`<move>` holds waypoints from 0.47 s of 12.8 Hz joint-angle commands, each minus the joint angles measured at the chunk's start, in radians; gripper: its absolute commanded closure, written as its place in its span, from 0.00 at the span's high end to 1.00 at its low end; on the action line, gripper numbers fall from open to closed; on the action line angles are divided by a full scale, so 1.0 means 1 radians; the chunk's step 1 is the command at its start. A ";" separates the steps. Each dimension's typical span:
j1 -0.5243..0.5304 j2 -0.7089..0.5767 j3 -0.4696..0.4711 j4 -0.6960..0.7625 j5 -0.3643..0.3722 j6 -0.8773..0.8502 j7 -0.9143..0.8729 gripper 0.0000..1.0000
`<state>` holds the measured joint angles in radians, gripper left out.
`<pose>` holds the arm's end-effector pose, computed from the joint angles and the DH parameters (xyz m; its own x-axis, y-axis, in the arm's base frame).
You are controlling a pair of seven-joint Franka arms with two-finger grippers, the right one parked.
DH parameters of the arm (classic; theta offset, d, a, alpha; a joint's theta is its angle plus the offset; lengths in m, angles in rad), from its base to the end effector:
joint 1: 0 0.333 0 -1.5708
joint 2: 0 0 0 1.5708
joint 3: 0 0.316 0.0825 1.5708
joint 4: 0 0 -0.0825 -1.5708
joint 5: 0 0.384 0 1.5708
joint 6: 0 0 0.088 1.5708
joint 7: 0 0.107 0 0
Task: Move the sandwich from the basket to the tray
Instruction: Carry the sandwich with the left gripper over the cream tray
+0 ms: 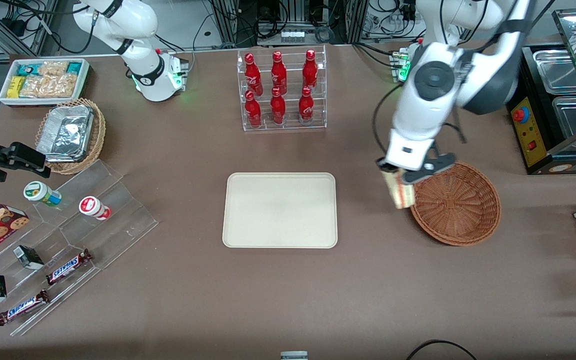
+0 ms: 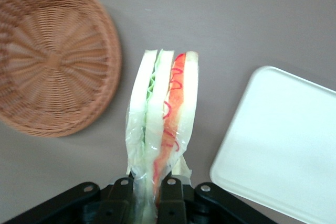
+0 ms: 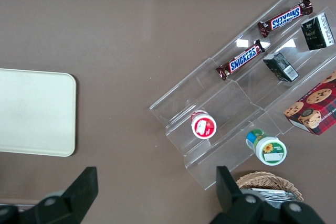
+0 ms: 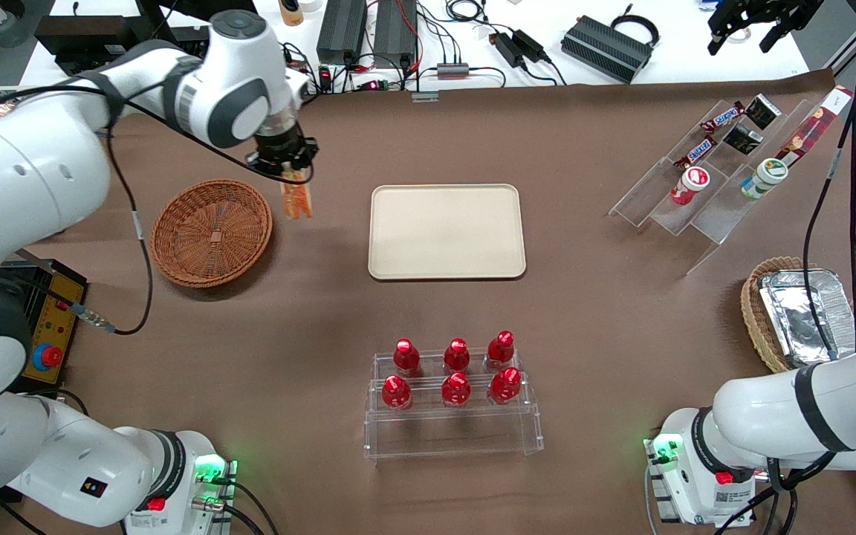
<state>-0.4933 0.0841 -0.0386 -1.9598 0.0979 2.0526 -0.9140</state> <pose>0.5003 -0.2878 0.4334 0.9419 0.3285 0.0706 0.3321 -0.9422 -0.0457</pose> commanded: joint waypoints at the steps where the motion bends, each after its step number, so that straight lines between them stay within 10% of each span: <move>1: -0.117 0.096 0.014 0.042 0.016 0.085 -0.023 0.05; 6: -0.266 0.322 0.019 0.127 0.025 0.193 -0.065 0.06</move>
<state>-0.7369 0.3253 -0.0387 -1.8954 0.1025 2.2190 -0.9613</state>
